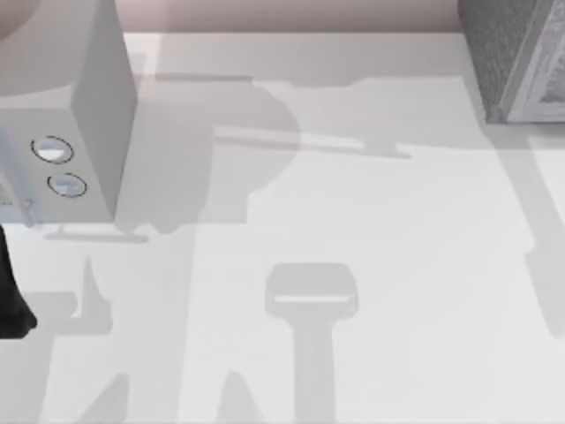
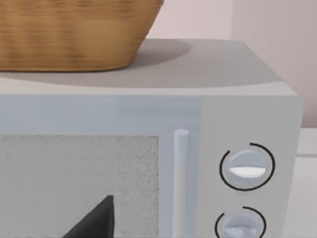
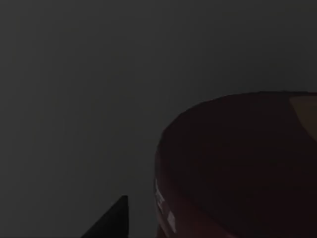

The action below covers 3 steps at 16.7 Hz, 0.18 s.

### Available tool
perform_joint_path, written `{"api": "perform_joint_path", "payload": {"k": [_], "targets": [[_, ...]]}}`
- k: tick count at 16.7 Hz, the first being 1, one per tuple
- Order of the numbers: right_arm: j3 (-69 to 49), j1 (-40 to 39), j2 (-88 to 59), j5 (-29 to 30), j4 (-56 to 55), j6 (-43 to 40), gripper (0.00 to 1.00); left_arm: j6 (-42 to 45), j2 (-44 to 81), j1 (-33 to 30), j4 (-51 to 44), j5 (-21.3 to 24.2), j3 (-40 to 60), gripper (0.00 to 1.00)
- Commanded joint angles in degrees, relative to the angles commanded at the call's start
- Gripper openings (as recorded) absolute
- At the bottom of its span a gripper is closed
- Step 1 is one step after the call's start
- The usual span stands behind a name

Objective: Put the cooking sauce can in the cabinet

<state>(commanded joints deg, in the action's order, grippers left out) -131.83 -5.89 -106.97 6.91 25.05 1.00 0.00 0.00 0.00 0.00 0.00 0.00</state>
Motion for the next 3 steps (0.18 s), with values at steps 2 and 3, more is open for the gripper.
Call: {"api": "perform_joint_path", "payload": {"k": [2, 3], "targets": [[0.0, 0.0, 0.0, 0.0, 0.0, 0.0, 1.00, 0.0, 0.0, 0.0, 0.0, 0.0, 0.0, 1.00], [0.0, 0.0, 0.0, 0.0, 0.0, 0.0, 1.00, 0.0, 0.0, 0.0, 0.0, 0.0, 0.0, 1.00]]}}
